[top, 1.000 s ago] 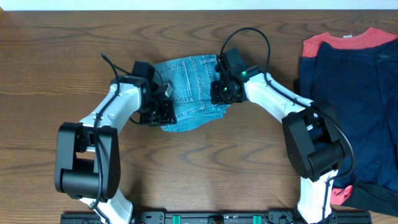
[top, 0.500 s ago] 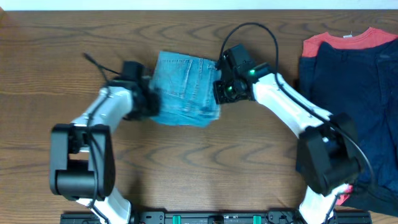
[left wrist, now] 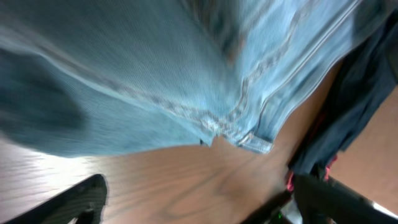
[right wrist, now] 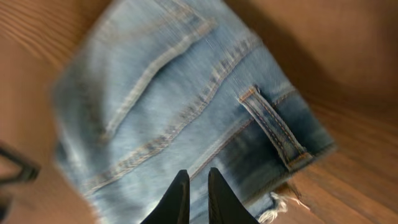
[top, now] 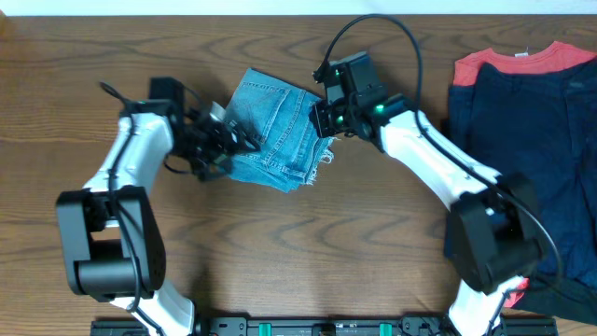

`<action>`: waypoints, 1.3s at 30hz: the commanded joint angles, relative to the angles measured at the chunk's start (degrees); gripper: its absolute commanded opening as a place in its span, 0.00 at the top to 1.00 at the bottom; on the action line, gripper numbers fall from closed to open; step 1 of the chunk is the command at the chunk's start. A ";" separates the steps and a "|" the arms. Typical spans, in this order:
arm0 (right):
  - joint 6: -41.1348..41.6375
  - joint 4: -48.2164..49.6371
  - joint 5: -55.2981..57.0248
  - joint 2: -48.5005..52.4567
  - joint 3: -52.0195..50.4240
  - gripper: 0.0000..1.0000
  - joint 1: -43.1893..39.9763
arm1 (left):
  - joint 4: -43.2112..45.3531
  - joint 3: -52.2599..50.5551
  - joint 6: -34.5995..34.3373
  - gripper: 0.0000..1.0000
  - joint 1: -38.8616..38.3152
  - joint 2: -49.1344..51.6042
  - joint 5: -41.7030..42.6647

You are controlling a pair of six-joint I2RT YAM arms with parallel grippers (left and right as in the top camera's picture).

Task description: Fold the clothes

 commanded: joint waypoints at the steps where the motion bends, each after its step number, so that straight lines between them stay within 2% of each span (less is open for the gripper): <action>1: -0.57 -0.11 -0.42 5.86 -0.33 0.91 0.92 | 1.97 -3.93 -2.08 0.02 -2.43 -0.26 2.60; 6: -0.76 -0.24 -4.37 10.73 -0.33 0.93 0.90 | 13.70 -10.34 -16.06 0.02 -3.32 -0.26 2.03; 15: -0.81 -1.64 -4.39 10.99 -0.33 0.91 0.92 | 37.66 -24.04 -38.99 0.02 -3.34 -0.22 -6.36; 19: -0.83 -2.12 -4.42 10.99 -0.33 0.90 1.03 | 50.97 -29.03 -45.07 0.02 -3.34 -0.11 -9.18; 24: -0.81 -3.15 -4.66 10.99 -0.33 0.91 1.03 | 58.07 -30.18 -47.08 0.01 -4.35 0.55 -15.47; 28: -0.83 -4.46 -5.88 10.99 -0.33 0.93 1.03 | 62.99 -30.18 -45.83 0.28 -6.43 1.88 -15.43; 31: -0.81 -5.35 -5.90 10.88 -0.33 0.94 1.03 | 63.98 -30.18 -38.34 0.45 -8.31 2.23 -15.45; 37: -1.55 -9.51 -5.88 8.15 -0.31 0.95 0.31 | 63.04 -30.18 -27.02 0.86 -8.74 2.16 -13.86; 39: -2.40 -11.15 -5.88 5.75 -0.31 0.95 -0.33 | 62.93 -30.18 -23.34 0.94 -7.80 1.70 -10.47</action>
